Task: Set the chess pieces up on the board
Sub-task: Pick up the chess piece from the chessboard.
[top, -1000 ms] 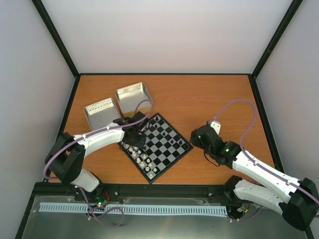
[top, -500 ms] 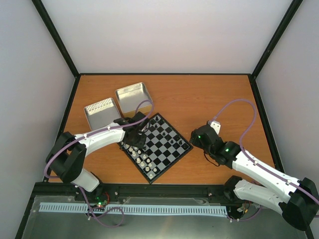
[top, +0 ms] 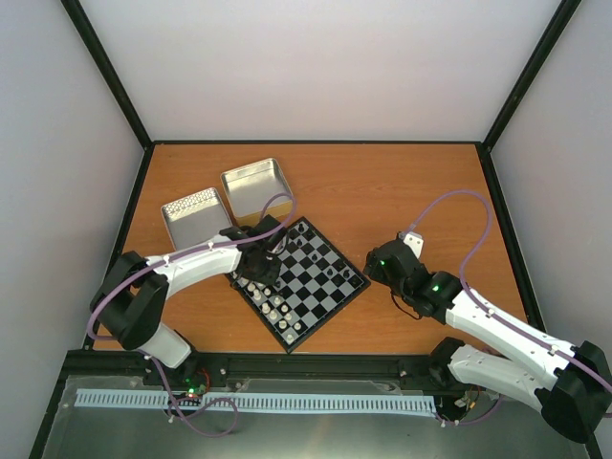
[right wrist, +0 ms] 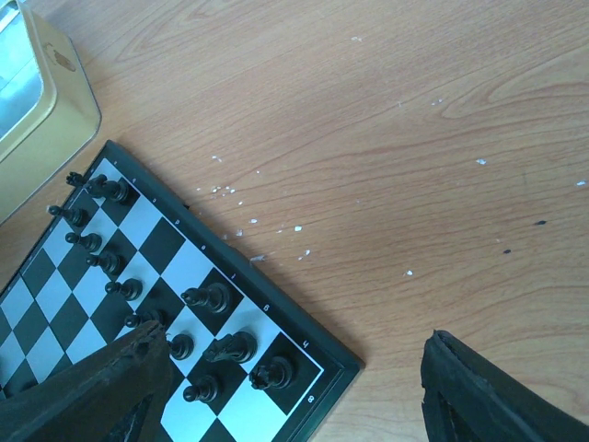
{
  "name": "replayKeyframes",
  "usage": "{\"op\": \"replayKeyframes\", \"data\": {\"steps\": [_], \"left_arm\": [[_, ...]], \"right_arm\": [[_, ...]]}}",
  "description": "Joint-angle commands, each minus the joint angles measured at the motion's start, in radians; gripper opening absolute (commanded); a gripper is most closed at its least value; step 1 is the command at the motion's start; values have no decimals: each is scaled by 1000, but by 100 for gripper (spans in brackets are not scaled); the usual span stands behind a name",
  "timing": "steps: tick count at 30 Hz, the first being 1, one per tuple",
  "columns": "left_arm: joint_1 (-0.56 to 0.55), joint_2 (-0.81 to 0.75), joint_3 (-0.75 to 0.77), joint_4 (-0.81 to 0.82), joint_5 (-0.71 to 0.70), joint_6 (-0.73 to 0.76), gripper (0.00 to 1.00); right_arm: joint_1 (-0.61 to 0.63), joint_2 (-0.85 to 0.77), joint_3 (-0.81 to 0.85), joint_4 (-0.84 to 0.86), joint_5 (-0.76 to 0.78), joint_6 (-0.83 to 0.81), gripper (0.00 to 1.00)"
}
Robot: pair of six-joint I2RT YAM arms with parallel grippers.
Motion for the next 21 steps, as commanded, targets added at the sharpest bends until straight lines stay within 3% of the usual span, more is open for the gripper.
{"op": "replayKeyframes", "data": {"steps": [1,12,21], "left_arm": [[5,11,15,-10,7,22,10],[5,-13,81,23,12,61,5],[-4,19,173,68,144,103,6]], "right_arm": [[-7,-6,5,7,19,12,74],[-6,-4,6,12,20,13,74],[-7,-23,6,1,35,19,74]]}}
